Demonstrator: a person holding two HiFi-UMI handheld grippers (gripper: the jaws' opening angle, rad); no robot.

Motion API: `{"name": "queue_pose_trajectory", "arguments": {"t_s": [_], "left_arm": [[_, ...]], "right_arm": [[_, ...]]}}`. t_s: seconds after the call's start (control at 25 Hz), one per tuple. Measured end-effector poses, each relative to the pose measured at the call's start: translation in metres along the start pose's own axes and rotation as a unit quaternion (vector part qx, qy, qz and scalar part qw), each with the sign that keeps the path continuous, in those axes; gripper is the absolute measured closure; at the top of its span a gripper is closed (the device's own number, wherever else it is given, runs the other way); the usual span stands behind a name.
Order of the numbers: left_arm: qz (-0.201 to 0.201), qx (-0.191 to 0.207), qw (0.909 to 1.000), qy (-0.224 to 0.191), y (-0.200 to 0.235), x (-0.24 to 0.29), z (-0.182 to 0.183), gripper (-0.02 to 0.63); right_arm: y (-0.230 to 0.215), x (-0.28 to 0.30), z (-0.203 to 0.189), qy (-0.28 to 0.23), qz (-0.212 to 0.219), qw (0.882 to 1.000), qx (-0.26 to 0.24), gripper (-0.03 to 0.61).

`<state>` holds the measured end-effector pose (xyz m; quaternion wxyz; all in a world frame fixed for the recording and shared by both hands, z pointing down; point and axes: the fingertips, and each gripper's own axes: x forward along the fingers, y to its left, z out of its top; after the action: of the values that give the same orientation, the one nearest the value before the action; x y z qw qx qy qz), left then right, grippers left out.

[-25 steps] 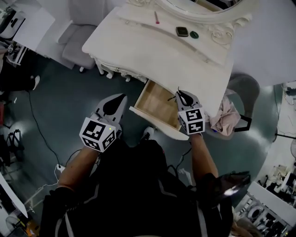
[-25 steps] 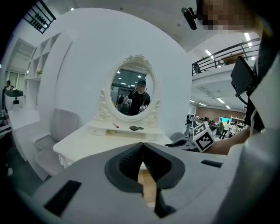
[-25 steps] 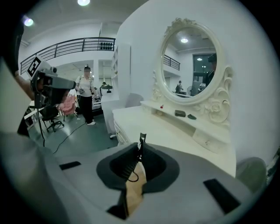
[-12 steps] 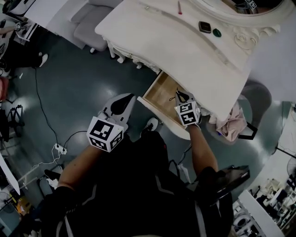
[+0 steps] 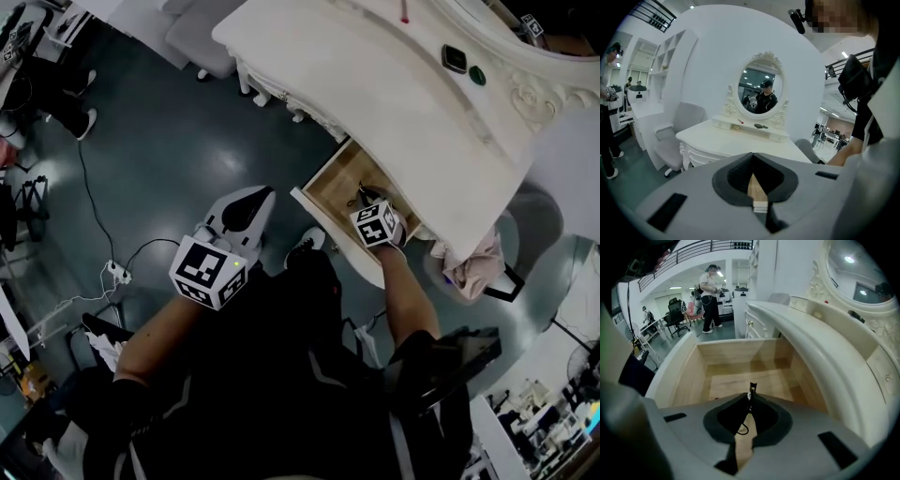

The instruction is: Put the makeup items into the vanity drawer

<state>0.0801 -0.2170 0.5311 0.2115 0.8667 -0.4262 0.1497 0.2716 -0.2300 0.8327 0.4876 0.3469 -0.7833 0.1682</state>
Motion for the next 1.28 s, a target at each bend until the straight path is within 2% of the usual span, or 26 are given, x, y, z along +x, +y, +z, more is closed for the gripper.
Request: {"name": "queue_pose_trajectory", "arguments": {"t_s": [0.48,0.92,1.12,1.28], "left_arm": [[0.020,-0.017,0.9997,0.004,0.018,-0.011,-0.011,0.609],[0.019,-0.018,0.9997,-0.002,0.021,-0.015,-0.015,0.610],[0.015,-0.014,0.9998,0.000,0.020,-0.016,-0.014,0.610],[0.010,-0.017,0.9998,-0.003,0.019,-0.018,-0.011,0.609]], "right_arm": [[-0.004,0.039,-0.010,0.023,0.002,1.000,0.015,0.546],[-0.003,0.043,-0.010,0.018,0.001,1.000,0.011,0.543],[-0.002,0.042,-0.010,0.024,0.005,0.999,0.028,0.538],[-0.006,0.038,-0.006,0.023,-0.008,0.999,0.031,0.448]]}}
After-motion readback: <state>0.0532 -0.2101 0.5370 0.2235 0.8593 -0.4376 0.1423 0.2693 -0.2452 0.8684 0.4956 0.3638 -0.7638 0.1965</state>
